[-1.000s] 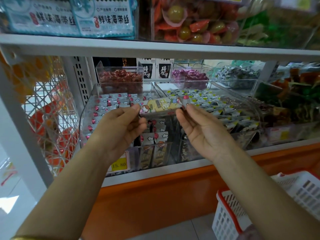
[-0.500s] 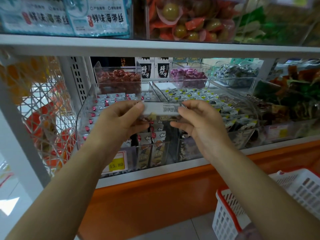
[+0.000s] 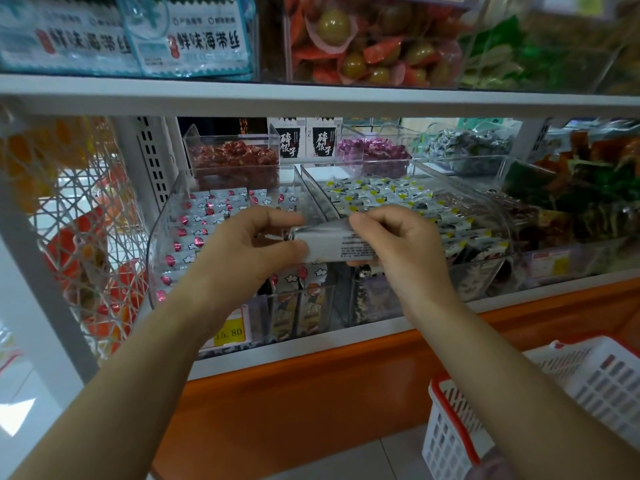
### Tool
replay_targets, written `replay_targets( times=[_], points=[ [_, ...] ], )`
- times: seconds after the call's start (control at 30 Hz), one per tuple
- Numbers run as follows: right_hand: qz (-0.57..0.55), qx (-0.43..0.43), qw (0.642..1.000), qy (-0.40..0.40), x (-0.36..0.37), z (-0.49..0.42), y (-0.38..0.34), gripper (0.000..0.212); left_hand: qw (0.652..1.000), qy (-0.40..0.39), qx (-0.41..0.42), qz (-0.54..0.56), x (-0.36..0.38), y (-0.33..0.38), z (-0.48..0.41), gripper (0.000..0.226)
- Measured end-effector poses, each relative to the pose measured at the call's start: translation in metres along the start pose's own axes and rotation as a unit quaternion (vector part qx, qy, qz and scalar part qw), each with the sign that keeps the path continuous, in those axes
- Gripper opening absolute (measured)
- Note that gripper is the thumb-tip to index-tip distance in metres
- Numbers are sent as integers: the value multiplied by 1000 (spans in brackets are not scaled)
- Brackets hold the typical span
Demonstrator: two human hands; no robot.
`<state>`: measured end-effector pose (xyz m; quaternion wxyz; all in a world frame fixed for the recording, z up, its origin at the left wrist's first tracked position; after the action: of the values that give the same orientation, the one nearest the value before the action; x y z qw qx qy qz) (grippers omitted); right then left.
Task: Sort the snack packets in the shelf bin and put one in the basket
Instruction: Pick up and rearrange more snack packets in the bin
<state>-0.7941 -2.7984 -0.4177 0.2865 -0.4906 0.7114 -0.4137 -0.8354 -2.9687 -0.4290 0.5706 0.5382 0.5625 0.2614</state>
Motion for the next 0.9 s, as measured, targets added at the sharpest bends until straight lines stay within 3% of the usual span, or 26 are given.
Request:
replay_targets(
  times=[0.1, 0.5, 0.77, 0.9],
  points=[
    [20, -11, 1000, -16, 5, 0, -1, 24, 1000, 10, -10, -19, -1, 0, -1, 6],
    [23, -25, 996, -79, 13, 1, 0, 17, 993, -11, 20, -118, -17, 14, -6, 15],
    [5, -15, 998, -55, 10, -1, 4, 8, 991, 16, 33, -128, -17, 16, -9, 15],
    [37, -34, 997, -58, 9, -2, 0, 16, 990, -29, 33, -131, -4, 14, -7, 14]
  ],
)
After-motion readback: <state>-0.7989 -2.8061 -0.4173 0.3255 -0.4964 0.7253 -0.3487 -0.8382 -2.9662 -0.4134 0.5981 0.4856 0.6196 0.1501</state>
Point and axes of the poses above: each hand's wrist, its own z-axis away from the middle knuckle, its own x-axis out of the palm, y = z × x, the point moved 9 cm from there along -z, towards the middle knuckle, and after that the axes turned 10 degrees about -z, right-handed, at the moved point
